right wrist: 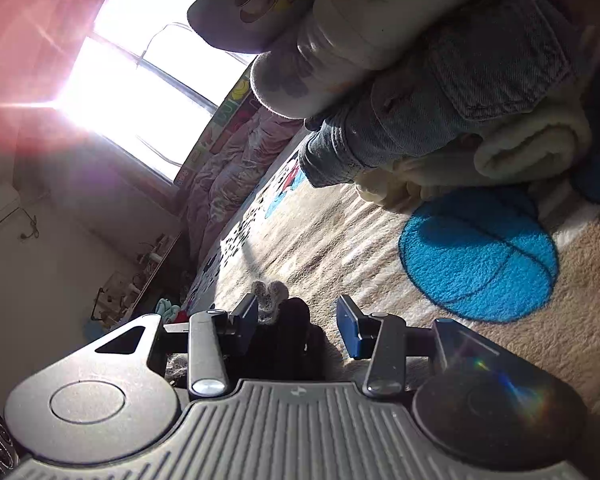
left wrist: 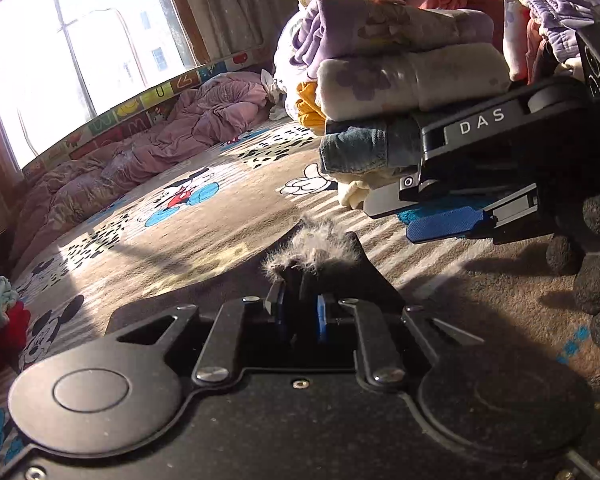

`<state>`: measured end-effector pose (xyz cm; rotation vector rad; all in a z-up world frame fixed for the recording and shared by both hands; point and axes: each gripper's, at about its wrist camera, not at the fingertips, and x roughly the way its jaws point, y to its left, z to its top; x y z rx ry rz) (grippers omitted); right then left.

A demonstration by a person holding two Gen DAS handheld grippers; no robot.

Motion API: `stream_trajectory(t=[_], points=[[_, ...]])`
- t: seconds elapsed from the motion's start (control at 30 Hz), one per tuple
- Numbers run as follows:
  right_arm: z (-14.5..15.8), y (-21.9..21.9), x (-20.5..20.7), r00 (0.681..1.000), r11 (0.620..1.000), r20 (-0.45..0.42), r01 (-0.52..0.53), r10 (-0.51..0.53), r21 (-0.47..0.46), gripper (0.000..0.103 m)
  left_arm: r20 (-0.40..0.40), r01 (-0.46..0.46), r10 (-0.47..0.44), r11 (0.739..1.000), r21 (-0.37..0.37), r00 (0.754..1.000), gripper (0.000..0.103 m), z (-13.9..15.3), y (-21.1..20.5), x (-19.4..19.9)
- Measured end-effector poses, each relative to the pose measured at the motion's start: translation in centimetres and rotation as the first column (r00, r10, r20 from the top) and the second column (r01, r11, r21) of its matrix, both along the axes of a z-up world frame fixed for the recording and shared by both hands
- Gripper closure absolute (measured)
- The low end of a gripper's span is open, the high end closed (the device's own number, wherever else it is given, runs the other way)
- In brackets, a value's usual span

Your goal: Fold clothes

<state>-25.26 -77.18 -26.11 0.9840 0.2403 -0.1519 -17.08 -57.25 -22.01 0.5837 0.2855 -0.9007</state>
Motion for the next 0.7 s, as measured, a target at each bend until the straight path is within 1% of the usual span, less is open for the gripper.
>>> stream_trajectory(t=[0.03, 0.1, 0.13, 0.17, 0.2, 0.23, 0.3, 0.37, 0.4, 0.47, 0.53, 0.57, 0.6, 0.67, 0.7], points=[[0.1, 0.0, 0.0, 1.0, 1.0, -0.005, -0.001, 0.001, -0.016, 0.058, 0.004, 0.027, -0.027, 0.999, 0.019, 1.0, 0.08, -0.4, 0.1, -0.3], [0.5, 0.0, -0.2, 1.0, 0.999, -0.006, 0.006, -0.007, -0.043, 0.058, 0.016, 0.078, -0.078, 0.997, 0.027, 0.997, 0.078, -0.3, 1.3, -0.5], [0.6, -0.1, -0.3, 1.0, 0.999, -0.003, 0.012, -0.013, -0.052, 0.058, -0.004, 0.104, -0.104, 0.994, 0.019, 0.995, 0.078, 0.2, 2.2, -0.3], [0.7, -0.1, -0.3, 1.0, 0.998, 0.0, 0.019, -0.02, -0.055, 0.058, -0.047, 0.13, -0.13, 0.992, 0.001, 0.99, 0.075, 0.9, 3.2, 0.2], [0.8, -0.1, -0.3, 1.0, 0.997, -0.001, 0.028, -0.028, -0.071, 0.058, -0.066, 0.133, -0.134, 0.991, -0.022, 0.989, 0.062, 1.6, 4.3, 0.6], [1.2, 0.3, -0.2, 0.999, 0.993, -0.011, 0.035, -0.037, -0.117, 0.058, -0.062, 0.114, -0.117, 0.992, -0.048, 0.991, 0.053, 2.3, 5.4, 1.1], [2.4, 1.4, 0.2, 0.998, 0.971, -0.033, 0.037, -0.046, -0.235, 0.058, -0.099, 0.041, -0.051, 0.994, -0.101, 0.994, 0.053, 2.8, 7.1, 3.1], [3.7, 3.3, 0.7, 0.999, 0.931, -0.029, 0.027, -0.041, -0.363, 0.058, -0.154, -0.045, 0.021, 0.988, -0.151, 0.988, 0.053, 3.0, 8.5, 5.5], [4.3, 4.3, 1.0, 0.999, 0.905, -0.024, 0.019, -0.033, -0.425, 0.058, -0.183, -0.089, 0.056, 0.981, -0.174, 0.981, 0.054, 3.2, 9.2, 6.6], [5.2, 6.8, 2.0, 0.999, 0.841, -0.023, -0.033, 0.024, -0.54, 0.058, -0.242, -0.177, 0.123, 0.96, -0.215, 0.962, 0.055, 3.4, 10.6, 9.0], [5.8, 9.1, 3.0, 0.996, 0.767, -0.039, -0.089, 0.084, -0.635, 0.058, -0.304, -0.266, 0.185, 0.931, -0.25, 0.935, 0.055, 3.6, 12.0, 11.3], [5.9, 10.0, 3.7, 0.993, 0.739, -0.056, -0.117, 0.108, -0.664, 0.059, -0.315, -0.284, 0.199, 0.925, -0.254, 0.928, 0.055, 3.6, 12.1, 12.1], [5.9, 10.7, 4.5, 0.989, 0.716, -0.082, -0.145, 0.122, -0.683, 0.061, -0.314, -0.271, 0.187, 0.929, -0.25, 0.931, 0.055, 3.3, 11.9, 12.2], [5.7, 11.0, 5.7, 0.985, 0.706, -0.129, -0.171, 0.113, -0.687, 0.061, -0.325, -0.234, 0.144, 0.938, -0.255, 0.935, 0.055, 2.6, 11.7, 12.2], [5.5, 11.0, 6.1, 0.982, 0.708, -0.157, -0.185, 0.105, -0.682, 0.061, -0.331, -0.215, 0.123, 0.942, -0.258, 0.936, 0.055, 2.3, 11.7, 12.2]])
